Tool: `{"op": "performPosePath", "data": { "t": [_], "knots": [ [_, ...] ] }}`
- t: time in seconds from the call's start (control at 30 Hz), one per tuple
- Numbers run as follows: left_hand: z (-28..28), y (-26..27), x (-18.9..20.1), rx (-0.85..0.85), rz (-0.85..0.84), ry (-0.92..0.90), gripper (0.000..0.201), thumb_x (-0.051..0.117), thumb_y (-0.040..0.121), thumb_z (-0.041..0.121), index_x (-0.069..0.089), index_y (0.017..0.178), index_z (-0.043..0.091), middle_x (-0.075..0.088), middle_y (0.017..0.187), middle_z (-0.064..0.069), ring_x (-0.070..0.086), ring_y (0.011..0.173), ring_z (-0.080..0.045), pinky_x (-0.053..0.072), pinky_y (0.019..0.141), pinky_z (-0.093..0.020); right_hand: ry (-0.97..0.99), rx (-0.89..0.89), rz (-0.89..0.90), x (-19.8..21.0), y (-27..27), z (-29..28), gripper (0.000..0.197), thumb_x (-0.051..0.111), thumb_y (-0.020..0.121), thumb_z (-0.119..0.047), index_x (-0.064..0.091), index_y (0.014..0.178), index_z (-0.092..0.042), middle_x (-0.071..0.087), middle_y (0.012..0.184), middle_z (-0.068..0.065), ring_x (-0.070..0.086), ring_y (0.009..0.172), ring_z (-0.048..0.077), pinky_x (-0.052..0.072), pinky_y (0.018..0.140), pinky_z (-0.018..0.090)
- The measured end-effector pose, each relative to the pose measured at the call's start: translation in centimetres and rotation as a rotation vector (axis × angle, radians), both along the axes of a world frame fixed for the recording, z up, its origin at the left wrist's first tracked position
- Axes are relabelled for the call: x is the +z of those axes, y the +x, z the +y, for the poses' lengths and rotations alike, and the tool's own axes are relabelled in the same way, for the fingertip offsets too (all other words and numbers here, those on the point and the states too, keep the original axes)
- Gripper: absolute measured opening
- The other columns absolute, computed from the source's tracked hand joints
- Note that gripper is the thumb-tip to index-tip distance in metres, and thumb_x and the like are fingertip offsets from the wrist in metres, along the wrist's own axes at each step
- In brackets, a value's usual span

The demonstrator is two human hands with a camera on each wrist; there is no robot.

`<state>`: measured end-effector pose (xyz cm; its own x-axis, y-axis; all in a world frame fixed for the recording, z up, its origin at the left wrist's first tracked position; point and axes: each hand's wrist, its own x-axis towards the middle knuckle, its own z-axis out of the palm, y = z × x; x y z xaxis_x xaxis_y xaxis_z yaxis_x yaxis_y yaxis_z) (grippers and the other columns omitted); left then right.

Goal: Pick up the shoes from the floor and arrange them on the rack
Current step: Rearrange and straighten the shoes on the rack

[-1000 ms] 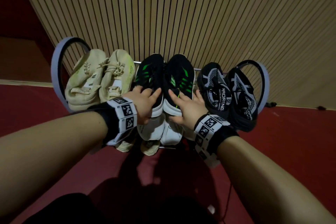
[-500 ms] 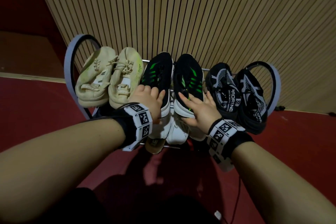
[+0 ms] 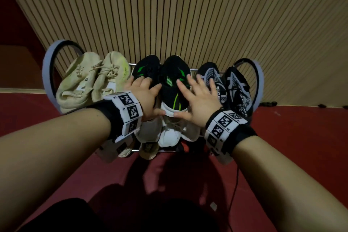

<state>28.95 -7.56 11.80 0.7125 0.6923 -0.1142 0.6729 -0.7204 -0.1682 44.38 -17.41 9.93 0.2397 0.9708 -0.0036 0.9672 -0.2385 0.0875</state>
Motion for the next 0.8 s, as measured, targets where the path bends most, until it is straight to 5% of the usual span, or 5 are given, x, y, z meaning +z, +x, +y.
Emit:
{"op": "performPosePath", "data": {
  "t": [0.2, 0.3, 0.4, 0.57, 0.8],
  "knots": [
    [-1.7, 6.3, 0.3, -0.151, -0.018, -0.111, 0.089, 0.050, 0.082, 0.064, 0.008, 0.150, 0.025, 0.011, 0.156, -0.008, 0.003, 0.145, -0.027, 0.000, 0.117, -0.041, 0.023, -0.404, 0.119, 1.2, 6.0, -5.5, 0.098, 0.040, 0.078, -0.076, -0.010, 0.149, -0.031, -0.001, 0.159, 0.003, -0.003, 0.146, 0.030, 0.002, 0.117, 0.048],
    [-3.6, 9.6, -0.3, -0.247, -0.046, -0.114, 0.094, 0.056, 0.078, 0.064, 0.010, 0.149, 0.024, 0.015, 0.155, -0.010, 0.007, 0.144, -0.029, 0.004, 0.117, -0.044, -0.146, -0.505, 0.084, -0.5, 7.5, -7.9, 0.110, 0.047, 0.074, -0.077, -0.020, 0.146, -0.029, 0.006, 0.159, 0.001, -0.006, 0.146, 0.027, -0.005, 0.114, 0.057],
    [-4.8, 12.3, -0.9, -0.270, -0.038, -0.119, 0.104, 0.063, 0.073, 0.063, 0.009, 0.149, 0.019, 0.019, 0.153, -0.010, 0.012, 0.143, -0.030, 0.007, 0.118, -0.043, -0.162, -0.476, -0.015, -1.4, 7.9, -8.8, 0.111, 0.059, 0.078, -0.062, -0.022, 0.146, -0.027, 0.009, 0.159, 0.002, -0.011, 0.146, 0.025, -0.015, 0.108, 0.062],
    [-5.1, 14.3, -1.5, -0.252, 0.023, -0.151, 0.115, 0.076, 0.062, 0.057, 0.013, 0.149, 0.015, 0.014, 0.154, -0.012, 0.010, 0.143, -0.030, 0.011, 0.118, -0.044, -0.179, -0.353, -0.152, -1.5, 8.5, -8.0, 0.102, 0.061, 0.081, -0.050, -0.010, 0.150, -0.024, 0.002, 0.158, 0.014, -0.016, 0.144, 0.034, -0.020, 0.109, 0.054],
    [-6.5, 15.6, -2.2, -0.231, 0.119, -0.195, 0.090, 0.065, 0.080, 0.050, 0.020, 0.145, 0.006, 0.004, 0.157, -0.012, 0.006, 0.144, -0.035, 0.021, 0.115, -0.044, -0.148, -0.201, 0.080, -2.5, 9.9, -7.9, 0.102, 0.068, 0.080, -0.026, -0.007, 0.150, -0.020, 0.000, 0.158, 0.011, -0.004, 0.147, 0.026, -0.011, 0.116, 0.045]
  ]
}}
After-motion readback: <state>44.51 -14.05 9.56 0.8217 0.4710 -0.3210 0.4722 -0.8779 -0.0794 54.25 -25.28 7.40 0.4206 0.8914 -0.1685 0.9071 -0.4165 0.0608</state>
